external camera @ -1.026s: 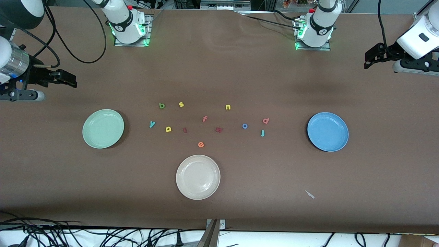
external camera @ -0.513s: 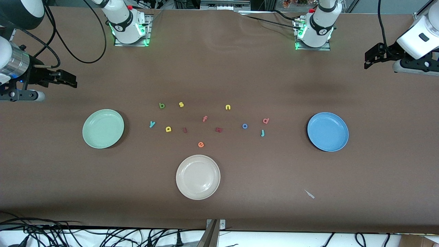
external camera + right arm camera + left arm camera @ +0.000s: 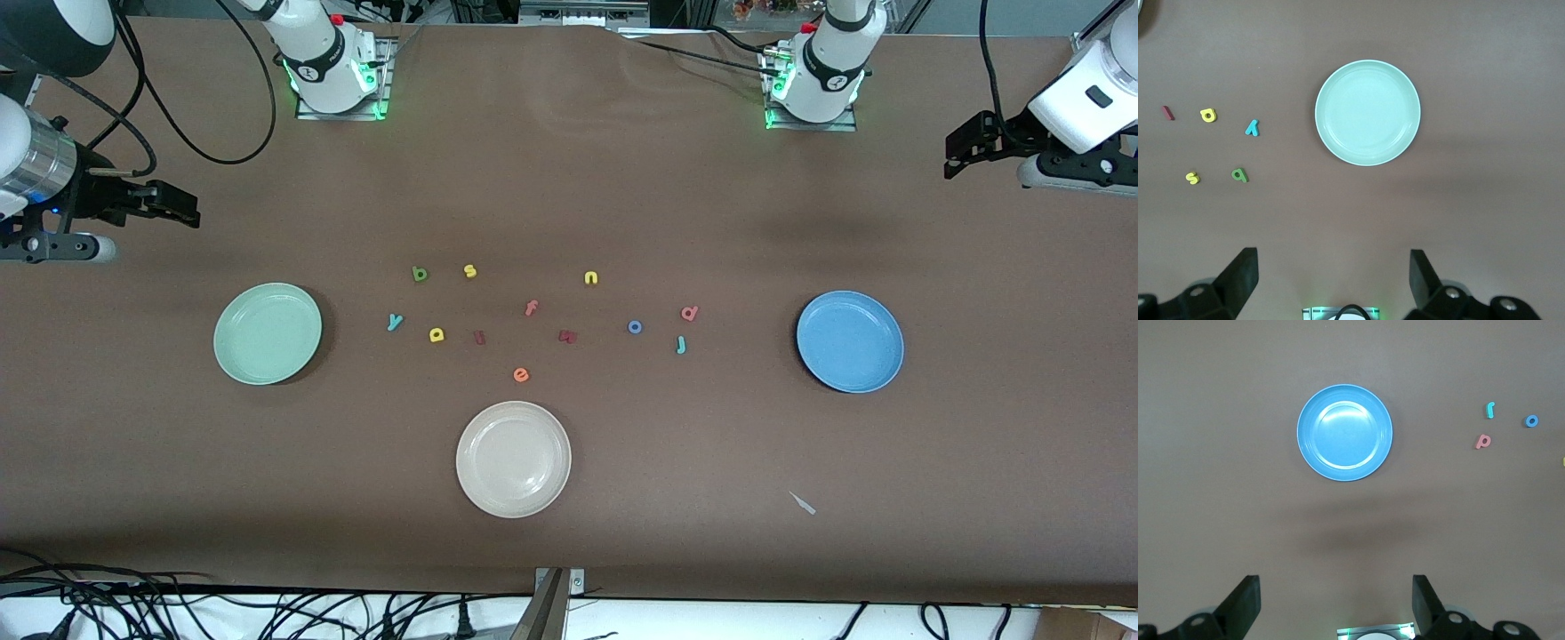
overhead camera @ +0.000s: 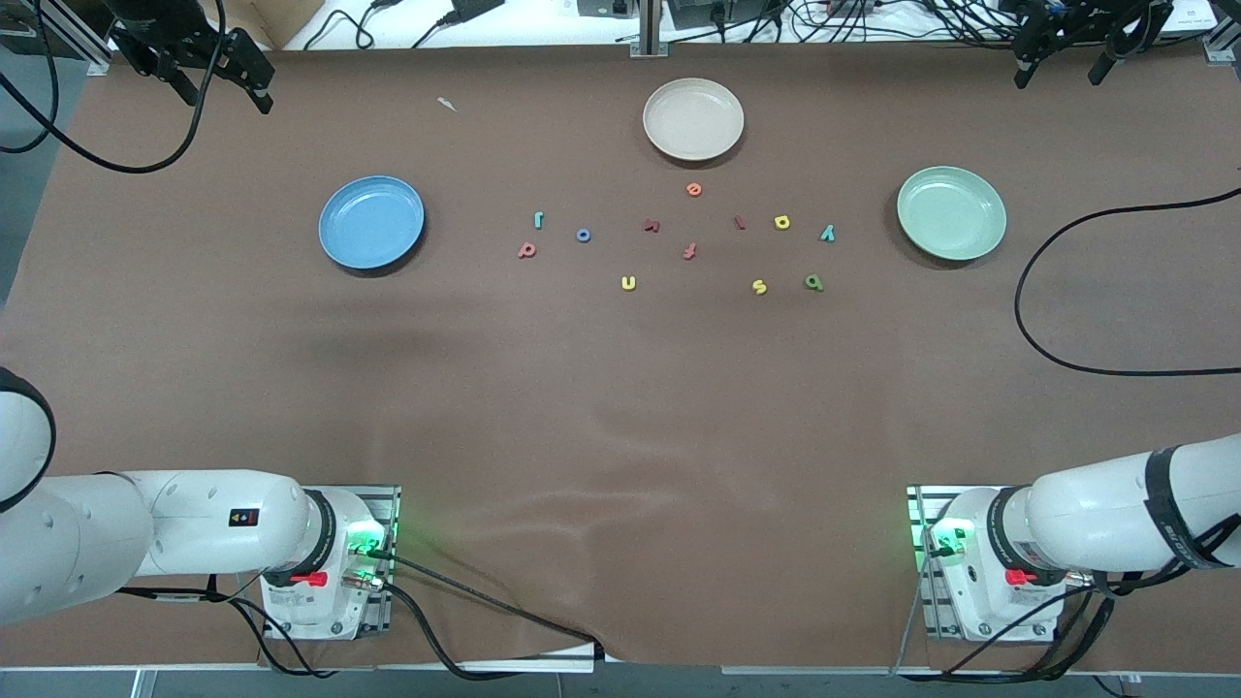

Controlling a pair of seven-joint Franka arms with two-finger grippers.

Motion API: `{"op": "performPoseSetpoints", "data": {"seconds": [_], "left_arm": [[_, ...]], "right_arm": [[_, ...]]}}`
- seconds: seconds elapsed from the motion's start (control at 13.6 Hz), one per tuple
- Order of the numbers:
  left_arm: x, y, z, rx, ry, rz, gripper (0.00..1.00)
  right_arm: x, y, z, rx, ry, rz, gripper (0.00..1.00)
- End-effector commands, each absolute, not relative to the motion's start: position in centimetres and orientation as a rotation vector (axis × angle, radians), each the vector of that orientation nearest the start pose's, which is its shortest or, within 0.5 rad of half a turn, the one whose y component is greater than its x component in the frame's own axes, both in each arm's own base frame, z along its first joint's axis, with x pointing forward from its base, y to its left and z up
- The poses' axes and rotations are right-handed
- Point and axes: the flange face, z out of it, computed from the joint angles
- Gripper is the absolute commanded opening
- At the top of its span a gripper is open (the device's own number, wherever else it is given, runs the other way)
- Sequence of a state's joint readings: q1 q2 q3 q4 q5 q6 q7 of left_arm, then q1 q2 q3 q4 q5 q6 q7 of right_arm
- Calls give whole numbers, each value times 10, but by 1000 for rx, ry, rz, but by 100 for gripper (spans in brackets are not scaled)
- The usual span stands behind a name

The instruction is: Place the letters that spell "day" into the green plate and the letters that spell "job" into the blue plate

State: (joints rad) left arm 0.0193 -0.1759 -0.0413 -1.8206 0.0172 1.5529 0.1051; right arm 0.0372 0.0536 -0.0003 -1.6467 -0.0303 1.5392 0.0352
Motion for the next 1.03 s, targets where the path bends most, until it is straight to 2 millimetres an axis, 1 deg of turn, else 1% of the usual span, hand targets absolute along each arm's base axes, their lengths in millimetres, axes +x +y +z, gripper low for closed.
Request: {"op": "performPoseSetpoints", "data": {"seconds": [0.0,0.66,0.81,0.95], "left_arm": [[495,-13,604,-3097,199,152,100],[495,-14,605,-3097,199,150,100],[495,-22,605,-3092,221,150,100],[495,-23,605,-3091,226,150,100]], "right_arm": [[561,18,561,-3170,-19,254,100],[560,18,562,-3170,-21,252,100],[561,18,561,-3170,-21,256,100],[560,18,561,-3170,-21,259,100]]}}
